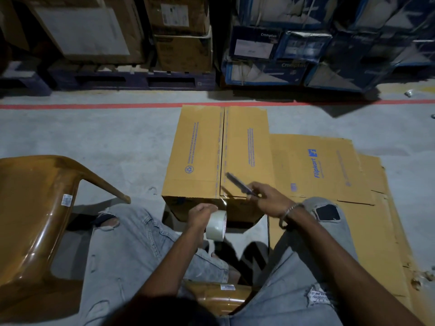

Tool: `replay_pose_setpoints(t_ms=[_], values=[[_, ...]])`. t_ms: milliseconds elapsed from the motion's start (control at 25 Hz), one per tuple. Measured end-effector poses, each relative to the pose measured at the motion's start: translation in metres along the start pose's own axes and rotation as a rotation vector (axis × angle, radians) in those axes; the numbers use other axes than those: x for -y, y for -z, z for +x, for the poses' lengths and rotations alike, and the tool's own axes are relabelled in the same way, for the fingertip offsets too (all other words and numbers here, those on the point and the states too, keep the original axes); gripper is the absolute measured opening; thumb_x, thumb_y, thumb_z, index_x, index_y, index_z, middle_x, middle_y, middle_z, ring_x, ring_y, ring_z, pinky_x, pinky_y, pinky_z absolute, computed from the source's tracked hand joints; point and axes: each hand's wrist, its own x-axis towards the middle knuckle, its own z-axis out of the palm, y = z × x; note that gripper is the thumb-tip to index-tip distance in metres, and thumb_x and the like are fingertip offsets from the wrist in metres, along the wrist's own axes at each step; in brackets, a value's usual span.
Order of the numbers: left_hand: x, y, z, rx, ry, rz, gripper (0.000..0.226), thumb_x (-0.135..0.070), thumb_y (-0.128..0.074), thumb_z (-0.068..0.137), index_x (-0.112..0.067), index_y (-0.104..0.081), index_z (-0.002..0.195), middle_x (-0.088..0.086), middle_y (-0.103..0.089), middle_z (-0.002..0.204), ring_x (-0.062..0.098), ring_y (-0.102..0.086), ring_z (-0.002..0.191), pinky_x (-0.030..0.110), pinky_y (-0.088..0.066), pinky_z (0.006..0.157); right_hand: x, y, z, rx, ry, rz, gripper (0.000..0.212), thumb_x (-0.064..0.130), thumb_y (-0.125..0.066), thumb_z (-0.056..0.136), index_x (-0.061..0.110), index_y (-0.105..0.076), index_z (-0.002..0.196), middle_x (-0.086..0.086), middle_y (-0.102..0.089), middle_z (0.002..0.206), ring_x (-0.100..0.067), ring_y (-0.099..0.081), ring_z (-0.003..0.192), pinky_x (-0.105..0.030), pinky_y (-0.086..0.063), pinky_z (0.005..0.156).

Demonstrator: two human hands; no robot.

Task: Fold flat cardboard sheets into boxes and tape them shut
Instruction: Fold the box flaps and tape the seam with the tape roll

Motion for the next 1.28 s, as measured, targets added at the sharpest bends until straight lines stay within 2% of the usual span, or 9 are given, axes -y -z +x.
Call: replay_pose_setpoints(t_ms=[80, 160, 320, 440, 560, 720, 960, 1120, 1280], values=[[0.001, -0.001, 0.0, -0.022, 0.001, -0.032, 0.014, -0.017, -0.074, 0.092, -0.012, -0.075, 0.104, 0.012, -0.074, 0.1, 0.021, -0.064, 0.073, 0.027, -0.048, 0.059, -0.012, -0.012, -0.021, -0.03, 0.079, -0.267, 0.014, 0.026, -0.053, 0.106, 0.019, -0.056, 0.117, -0.01, -0.068, 0.093, -0.029, -0.064, 0.079, -0.038, -0.047, 0.064], [0.002, -0.003, -0.001, -0.048, -0.008, -0.052, 0.011, -0.015, -0.076, 0.091, -0.011, -0.075, 0.1, 0.01, -0.073, 0.096, 0.019, -0.064, 0.07, 0.026, -0.048, 0.058, -0.016, -0.018, -0.028, -0.086, 0.117, -0.423, 0.016, 0.033, -0.053, 0.105, 0.023, -0.057, 0.116, -0.01, -0.069, 0.091, -0.033, -0.063, 0.08, -0.039, -0.045, 0.063], [0.0, -0.001, -0.005, -0.077, -0.018, -0.061, 0.01, -0.015, -0.08, 0.088, -0.014, -0.075, 0.097, 0.005, -0.072, 0.086, 0.018, -0.064, 0.066, 0.023, -0.05, 0.052, -0.015, -0.021, -0.02, -0.114, 0.11, -0.569, 0.022, 0.042, -0.055, 0.101, 0.034, -0.066, 0.118, -0.008, -0.072, 0.094, -0.033, -0.067, 0.085, -0.038, -0.052, 0.064], [-0.001, 0.001, -0.004, -0.07, -0.008, -0.058, 0.013, -0.015, -0.081, 0.088, -0.011, -0.077, 0.099, 0.003, -0.073, 0.083, 0.018, -0.065, 0.064, 0.019, -0.049, 0.043, -0.011, -0.024, -0.014, -0.116, 0.088, -0.623, 0.025, 0.041, -0.058, 0.099, 0.034, -0.069, 0.121, -0.009, -0.073, 0.096, -0.032, -0.068, 0.084, -0.033, -0.048, 0.062], [-0.001, 0.001, -0.005, -0.063, -0.011, -0.063, 0.006, -0.015, -0.08, 0.088, -0.014, -0.076, 0.093, 0.005, -0.073, 0.082, 0.019, -0.064, 0.062, 0.017, -0.048, 0.04, -0.006, -0.026, -0.011, -0.117, 0.086, -0.676, 0.029, 0.031, -0.061, 0.098, 0.034, -0.068, 0.126, -0.013, -0.073, 0.101, -0.035, -0.069, 0.089, -0.033, -0.045, 0.064], [-0.002, 0.001, -0.003, -0.065, 0.003, -0.056, 0.011, -0.016, -0.081, 0.088, -0.013, -0.076, 0.097, 0.002, -0.072, 0.082, 0.018, -0.064, 0.064, 0.02, -0.05, 0.046, -0.002, -0.027, -0.008, -0.102, 0.102, -0.687, 0.036, 0.025, -0.063, 0.095, 0.036, -0.067, 0.13, -0.013, -0.074, 0.104, -0.035, -0.069, 0.09, -0.036, -0.053, 0.066], [-0.001, 0.001, -0.001, -0.069, 0.015, -0.046, 0.015, -0.016, -0.081, 0.087, -0.013, -0.076, 0.101, 0.003, -0.072, 0.082, 0.019, -0.065, 0.064, 0.023, -0.051, 0.052, 0.007, -0.031, -0.004, -0.072, 0.116, -0.696, 0.032, 0.028, -0.059, 0.1, 0.035, -0.068, 0.13, -0.014, -0.072, 0.103, -0.036, -0.068, 0.091, -0.033, -0.045, 0.064], [0.001, 0.002, 0.0, -0.064, 0.019, -0.029, 0.017, -0.022, -0.082, 0.086, -0.017, -0.078, 0.102, 0.007, -0.075, 0.092, 0.023, -0.069, 0.068, 0.025, -0.054, 0.05, 0.014, -0.029, -0.001, -0.078, 0.125, -0.736, 0.031, 0.025, -0.059, 0.097, 0.033, -0.071, 0.124, -0.014, -0.071, 0.099, -0.038, -0.068, 0.091, -0.037, -0.049, 0.065], [0.0, 0.004, -0.001, -0.066, 0.017, -0.03, 0.016, -0.02, -0.082, 0.086, -0.016, -0.078, 0.101, 0.008, -0.076, 0.094, 0.023, -0.069, 0.07, 0.027, -0.055, 0.054, 0.011, -0.023, -0.009, -0.064, 0.096, -0.738, 0.034, 0.025, -0.061, 0.098, 0.034, -0.069, 0.13, -0.014, -0.069, 0.103, -0.038, -0.067, 0.093, -0.039, -0.055, 0.071]])
